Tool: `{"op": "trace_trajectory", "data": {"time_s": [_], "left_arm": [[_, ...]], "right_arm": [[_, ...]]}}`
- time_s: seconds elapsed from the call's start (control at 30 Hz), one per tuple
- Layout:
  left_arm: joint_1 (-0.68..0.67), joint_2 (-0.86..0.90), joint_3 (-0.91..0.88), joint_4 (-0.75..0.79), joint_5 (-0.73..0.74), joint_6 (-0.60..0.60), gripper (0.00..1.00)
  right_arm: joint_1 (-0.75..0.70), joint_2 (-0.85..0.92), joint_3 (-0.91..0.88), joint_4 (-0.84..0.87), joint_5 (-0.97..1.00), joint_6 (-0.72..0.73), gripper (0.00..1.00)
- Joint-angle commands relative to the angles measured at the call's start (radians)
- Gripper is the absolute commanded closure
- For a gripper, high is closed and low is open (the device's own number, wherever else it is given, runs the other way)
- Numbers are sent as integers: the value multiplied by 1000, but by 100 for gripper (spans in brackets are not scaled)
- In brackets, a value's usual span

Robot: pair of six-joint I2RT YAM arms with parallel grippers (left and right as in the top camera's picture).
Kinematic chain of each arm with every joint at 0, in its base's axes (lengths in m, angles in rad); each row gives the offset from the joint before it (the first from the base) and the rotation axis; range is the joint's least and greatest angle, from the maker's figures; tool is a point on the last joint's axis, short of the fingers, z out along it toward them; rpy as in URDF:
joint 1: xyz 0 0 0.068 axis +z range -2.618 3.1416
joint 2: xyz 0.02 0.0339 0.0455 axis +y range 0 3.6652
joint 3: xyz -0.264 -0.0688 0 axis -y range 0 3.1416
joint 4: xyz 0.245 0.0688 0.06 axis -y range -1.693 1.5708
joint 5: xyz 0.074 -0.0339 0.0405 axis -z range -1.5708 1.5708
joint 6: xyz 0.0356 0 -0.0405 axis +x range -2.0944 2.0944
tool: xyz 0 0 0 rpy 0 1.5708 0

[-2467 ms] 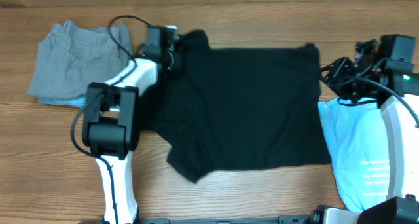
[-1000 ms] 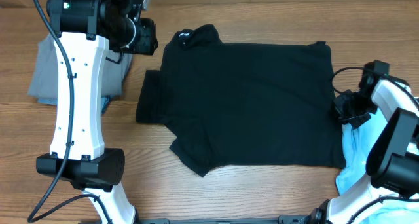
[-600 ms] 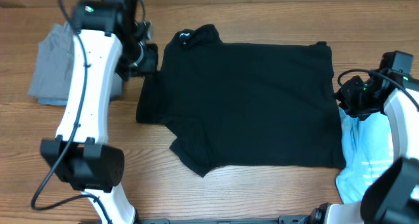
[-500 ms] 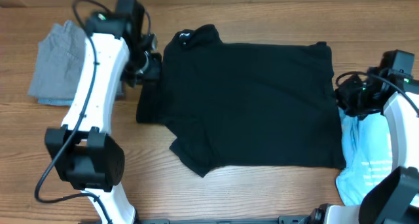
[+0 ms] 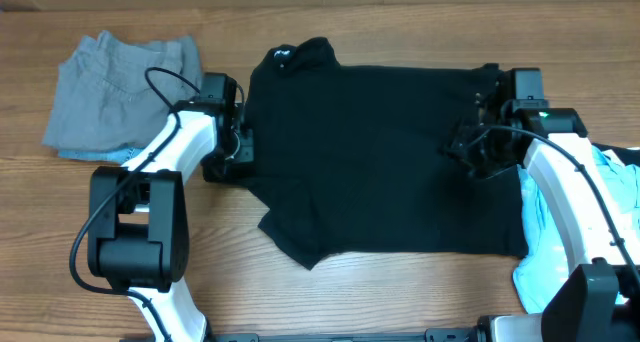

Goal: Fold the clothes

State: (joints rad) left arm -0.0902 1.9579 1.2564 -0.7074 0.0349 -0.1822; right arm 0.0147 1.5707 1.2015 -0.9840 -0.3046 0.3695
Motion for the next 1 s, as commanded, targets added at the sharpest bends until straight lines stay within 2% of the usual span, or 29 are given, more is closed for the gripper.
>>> {"op": "trace_trajectory", "data": {"time_s": [0.0, 0.07, 0.17, 0.27, 0.43, 0.57, 0.6, 0.63, 0.7, 0.83, 0.97], "left_arm": [[110, -1, 76, -2, -9, -8, 75], [144, -3, 159, -55, 103, 48, 66], [148, -6, 270, -159, 135, 130, 56], [138, -10, 393, -289, 135, 178, 52], [108, -37, 529, -517, 154, 183, 53], [66, -63, 529, -636, 185, 183, 50], [50, -64, 529, -675, 192, 183, 44], [29, -64, 523, -717, 204, 183, 43], [-5, -64, 493, -742, 220, 182, 43], [-112, -64, 354, -726, 230, 146, 44], [-184, -64, 202, -653, 125, 51, 42]], "right_arm": [[60, -3, -6, 2, 24, -36, 61], [90, -3, -6, 2, 35, -35, 60], [94, -3, -6, 10, 46, -25, 57], [90, -3, -6, 12, 74, -13, 53], [83, -3, -6, 10, 152, 50, 51], [61, -3, -6, 22, 154, 76, 47], [54, -3, -6, 21, 155, 76, 47], [47, -3, -6, 21, 155, 76, 47], [34, -3, -6, 21, 155, 76, 47], [7, -3, -6, 15, 155, 76, 46], [-5, -3, -6, 0, 155, 72, 46]]}}
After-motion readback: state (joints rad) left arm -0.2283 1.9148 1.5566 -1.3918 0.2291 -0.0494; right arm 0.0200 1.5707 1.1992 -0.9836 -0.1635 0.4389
